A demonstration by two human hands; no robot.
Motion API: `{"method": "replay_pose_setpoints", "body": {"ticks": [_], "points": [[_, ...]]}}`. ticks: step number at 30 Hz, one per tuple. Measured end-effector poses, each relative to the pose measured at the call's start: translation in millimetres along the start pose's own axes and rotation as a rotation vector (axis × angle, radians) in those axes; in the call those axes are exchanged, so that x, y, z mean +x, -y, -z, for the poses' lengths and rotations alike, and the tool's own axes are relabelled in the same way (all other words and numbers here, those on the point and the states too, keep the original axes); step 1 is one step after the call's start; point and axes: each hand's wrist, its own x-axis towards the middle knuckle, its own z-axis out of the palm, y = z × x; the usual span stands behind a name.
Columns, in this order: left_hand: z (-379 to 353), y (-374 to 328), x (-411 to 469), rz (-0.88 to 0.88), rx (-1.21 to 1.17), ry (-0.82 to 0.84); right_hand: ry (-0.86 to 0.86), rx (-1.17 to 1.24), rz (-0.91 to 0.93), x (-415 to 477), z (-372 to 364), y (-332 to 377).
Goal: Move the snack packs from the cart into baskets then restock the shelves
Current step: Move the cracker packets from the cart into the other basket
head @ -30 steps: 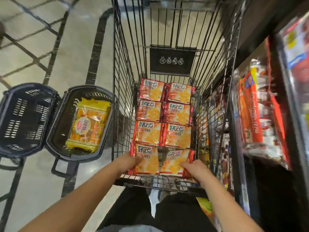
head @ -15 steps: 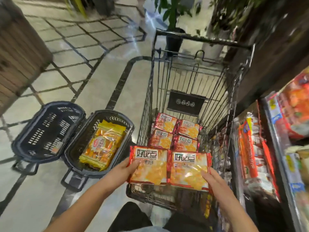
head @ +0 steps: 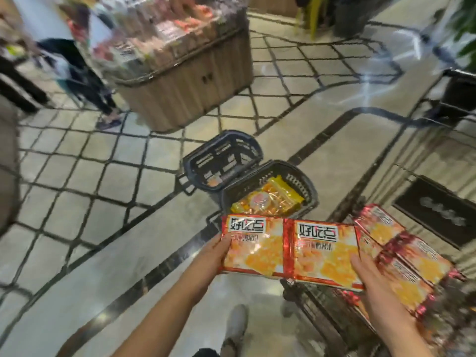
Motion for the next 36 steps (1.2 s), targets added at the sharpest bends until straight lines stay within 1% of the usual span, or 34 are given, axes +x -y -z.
{"method": "replay_pose_setpoints", "body": {"ticks": [3,5,9,11,13,16,19,22,25,29,33,36], "points": [[38,12,-21,-0.02,-0.08,-0.133,0.125,-0.077,0.026,1,-38,3],[63,19,-33,-0.029,-0.149,-0.193,0.194,-0.083,0.035,1,-64,10],[114,31,-48,-0.043,-0.215,-0.286,0.263,-0.19,0.022,-10,-134,25],[144,36,-53,-0.047,-0.232,-0.321,0.276,-0.163,0.021,-12,-171,27],[177,38,-59,-0.05,-0.246,-0.341,0.311,-0.134,-0.01,-9,-211,22],[239,38,-65,-0.088,-0.267,-0.344,0.282,-0.093,-0.034,4,-282,15],[304,39,-64,-0.093,-0.276,-0.367,0.313,-0.135,-0.009,12,-349,10],[357,38,-56,-0.062,-0.304,-0.38,0.287,-0.209,0.002,16,-402,5],[392,35,-47,-0.039,-0.275,-0.376,0.295,-0.239,0.027,17,-436,3],[423,29,-27,-0.021,-0.286,-0.356,0.313,-0.201,-0.02,33,-466,-1],[450,19,10,0.004,-0.243,-0.36,0.304,-0.18,-0.059,65,-497,7],[473,1,49,0.011,-0.234,-0.356,0.36,-0.195,-0.063,99,-521,16]]}}
